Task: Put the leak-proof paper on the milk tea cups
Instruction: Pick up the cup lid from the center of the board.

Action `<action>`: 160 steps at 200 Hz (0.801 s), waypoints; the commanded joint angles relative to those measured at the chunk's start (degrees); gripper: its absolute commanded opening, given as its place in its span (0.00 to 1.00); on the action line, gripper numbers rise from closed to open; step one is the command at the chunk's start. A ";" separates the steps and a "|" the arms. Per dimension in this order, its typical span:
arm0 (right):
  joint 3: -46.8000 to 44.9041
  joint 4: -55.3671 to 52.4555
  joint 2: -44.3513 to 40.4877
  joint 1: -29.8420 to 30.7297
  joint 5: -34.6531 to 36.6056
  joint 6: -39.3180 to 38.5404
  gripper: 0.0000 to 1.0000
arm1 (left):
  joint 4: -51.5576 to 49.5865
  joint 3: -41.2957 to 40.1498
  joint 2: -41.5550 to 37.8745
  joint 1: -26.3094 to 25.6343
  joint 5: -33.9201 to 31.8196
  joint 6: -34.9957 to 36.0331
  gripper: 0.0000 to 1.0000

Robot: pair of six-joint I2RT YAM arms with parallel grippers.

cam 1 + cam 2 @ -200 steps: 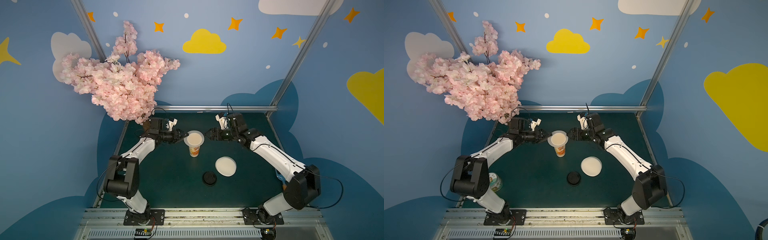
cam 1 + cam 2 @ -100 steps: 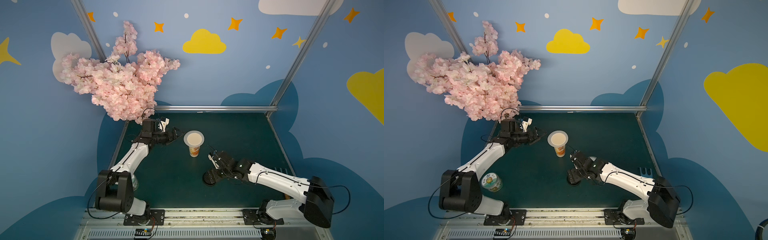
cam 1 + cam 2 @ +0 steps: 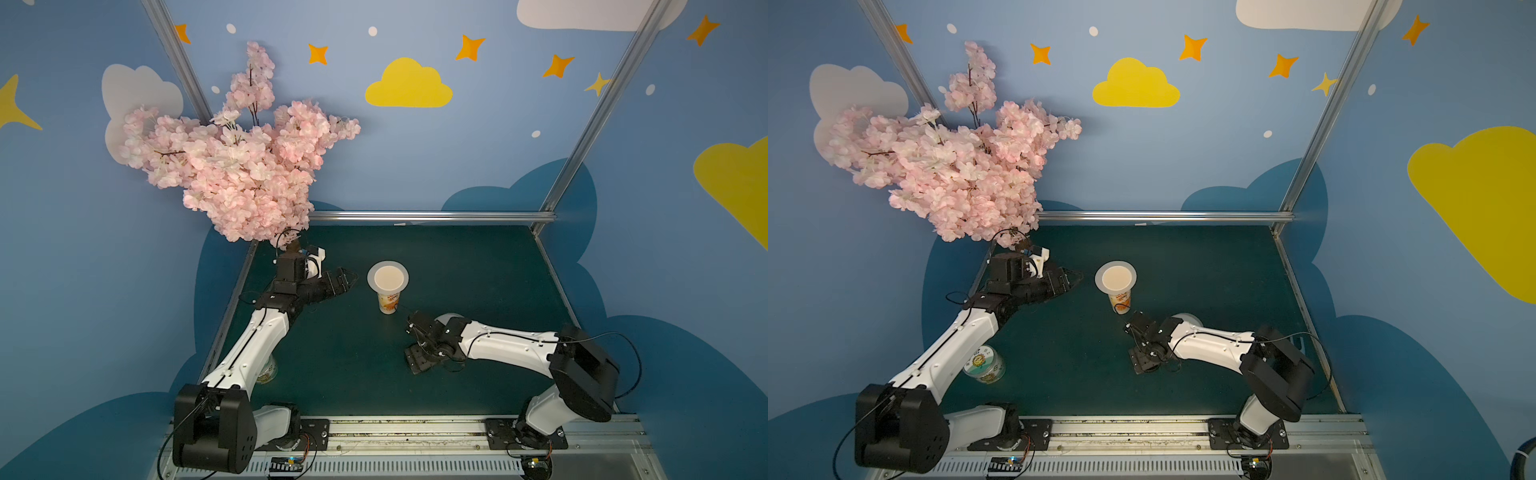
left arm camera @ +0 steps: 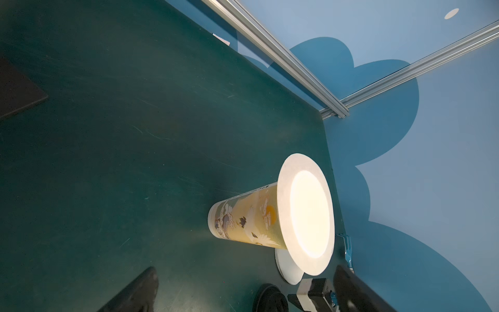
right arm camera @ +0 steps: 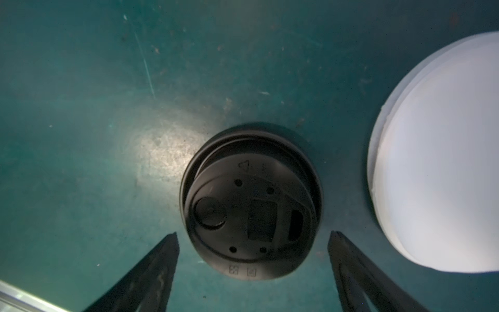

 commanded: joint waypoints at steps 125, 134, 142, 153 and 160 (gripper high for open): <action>4.36 -0.38 5.39 0.06 4.17 1.00 0.74 | -1.11 0.31 0.75 0.27 -0.78 1.83 1.00; 4.43 -0.66 5.04 -0.03 4.20 0.83 0.72 | -0.59 0.11 0.46 0.22 -0.55 1.43 1.00; 4.42 -0.94 4.56 0.05 4.21 0.66 0.68 | 0.22 -0.38 0.11 0.22 -0.04 0.91 1.00; 4.60 -2.00 3.50 -0.02 4.43 0.52 0.63 | 2.40 -1.28 -0.39 0.34 1.05 -0.51 1.00; 4.64 -2.72 2.72 0.11 4.70 0.59 0.62 | 4.36 -2.18 -1.01 0.56 1.75 -2.00 1.00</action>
